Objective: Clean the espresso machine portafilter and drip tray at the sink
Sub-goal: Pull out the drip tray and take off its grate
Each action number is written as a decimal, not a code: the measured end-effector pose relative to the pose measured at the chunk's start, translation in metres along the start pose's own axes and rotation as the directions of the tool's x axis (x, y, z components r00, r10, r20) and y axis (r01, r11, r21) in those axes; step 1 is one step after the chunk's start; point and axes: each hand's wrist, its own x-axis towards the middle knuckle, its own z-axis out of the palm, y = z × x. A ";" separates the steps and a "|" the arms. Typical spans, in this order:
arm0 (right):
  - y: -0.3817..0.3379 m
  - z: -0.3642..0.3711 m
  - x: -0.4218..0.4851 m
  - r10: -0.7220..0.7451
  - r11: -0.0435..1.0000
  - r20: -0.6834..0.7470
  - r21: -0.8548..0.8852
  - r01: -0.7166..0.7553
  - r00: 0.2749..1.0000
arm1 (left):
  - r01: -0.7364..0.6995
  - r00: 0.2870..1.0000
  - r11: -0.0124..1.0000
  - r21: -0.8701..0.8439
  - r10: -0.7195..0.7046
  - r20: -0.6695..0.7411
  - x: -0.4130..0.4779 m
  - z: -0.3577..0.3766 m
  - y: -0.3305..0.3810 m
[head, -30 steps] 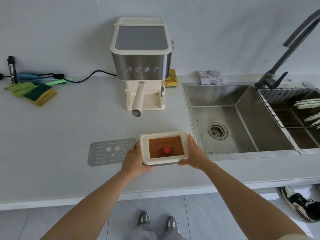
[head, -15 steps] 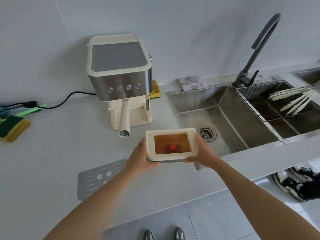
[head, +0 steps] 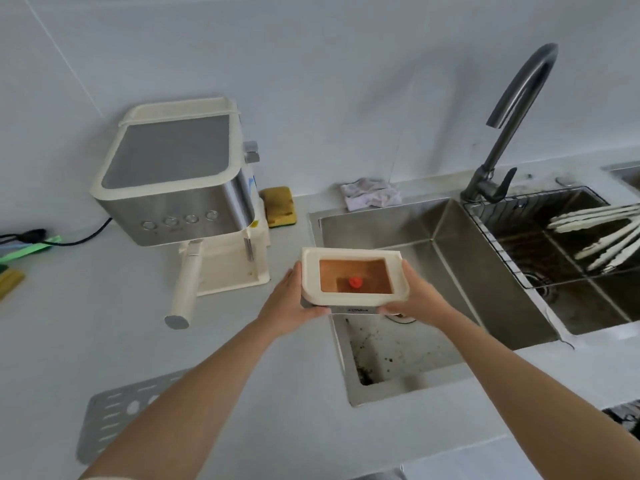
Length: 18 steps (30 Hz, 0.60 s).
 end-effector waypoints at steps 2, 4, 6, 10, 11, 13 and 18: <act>0.005 -0.022 0.011 -0.040 0.999 0.037 0.012 0.039 0.999 | 0.029 1.000 0.999 -0.013 -0.029 -0.012 0.015 0.011 0.013; 0.006 -0.044 0.018 -0.061 0.998 0.080 0.026 0.059 0.995 | 0.056 0.998 0.998 -0.032 -0.056 -0.021 0.029 0.022 0.025; 0.010 -0.064 0.025 -0.089 0.996 0.118 0.017 0.087 0.989 | 0.092 0.995 0.995 -0.046 -0.094 -0.032 0.042 0.033 0.035; 0.021 -0.091 0.042 -0.056 0.998 0.146 0.003 0.056 0.988 | 0.129 0.990 0.988 -0.089 -0.134 -0.046 0.062 0.050 0.048; 0.025 -0.096 0.046 -0.054 0.999 0.153 0.005 0.054 0.987 | 0.130 0.990 0.987 -0.096 -0.135 -0.047 0.067 0.053 0.051; 0.035 -0.104 0.054 -0.033 0.999 0.165 0.017 0.030 0.986 | 0.130 0.990 0.987 -0.100 -0.134 -0.038 0.077 0.057 0.056; 0.049 -0.114 0.065 0.027 0.998 0.180 0.045 -0.036 0.983 | 0.148 0.989 0.985 -0.092 -0.149 -0.005 0.097 0.061 0.059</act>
